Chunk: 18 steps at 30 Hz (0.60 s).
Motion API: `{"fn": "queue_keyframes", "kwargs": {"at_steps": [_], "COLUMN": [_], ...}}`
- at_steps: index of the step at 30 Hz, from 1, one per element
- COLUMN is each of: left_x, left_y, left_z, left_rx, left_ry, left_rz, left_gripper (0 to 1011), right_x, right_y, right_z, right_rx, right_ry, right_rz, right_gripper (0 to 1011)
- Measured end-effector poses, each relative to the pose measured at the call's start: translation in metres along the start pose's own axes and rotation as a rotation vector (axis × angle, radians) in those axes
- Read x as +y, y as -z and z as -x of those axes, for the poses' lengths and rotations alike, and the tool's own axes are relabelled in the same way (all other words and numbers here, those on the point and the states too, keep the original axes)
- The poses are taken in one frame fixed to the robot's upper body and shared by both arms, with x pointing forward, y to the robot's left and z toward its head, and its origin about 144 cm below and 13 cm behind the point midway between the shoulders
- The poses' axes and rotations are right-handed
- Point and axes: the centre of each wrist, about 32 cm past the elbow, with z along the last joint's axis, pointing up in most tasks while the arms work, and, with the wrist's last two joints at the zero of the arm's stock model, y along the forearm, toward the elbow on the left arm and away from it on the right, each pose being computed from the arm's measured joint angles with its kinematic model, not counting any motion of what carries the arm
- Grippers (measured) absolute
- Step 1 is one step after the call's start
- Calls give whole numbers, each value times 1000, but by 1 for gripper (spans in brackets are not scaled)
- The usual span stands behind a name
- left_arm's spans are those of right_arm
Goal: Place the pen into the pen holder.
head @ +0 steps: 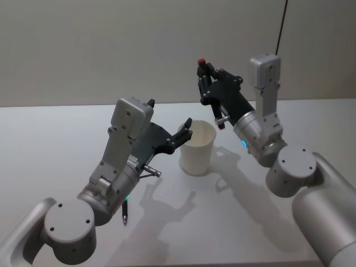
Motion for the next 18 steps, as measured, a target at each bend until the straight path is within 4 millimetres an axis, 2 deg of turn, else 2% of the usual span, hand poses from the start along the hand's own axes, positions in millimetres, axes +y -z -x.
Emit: {"fn": "queue_keyframes", "kwargs": {"at_steps": [18], "left_x": [0], "left_y": [0], "left_z": [0], "left_rx": [0], "left_ry": [0], "left_rz": [0], "left_gripper": [999], "right_x": [11], "right_y": [30], "right_z": [12], "right_rx": [10], "right_ry": [-40], "right_rz": [-61], "right_gripper": [167]}}
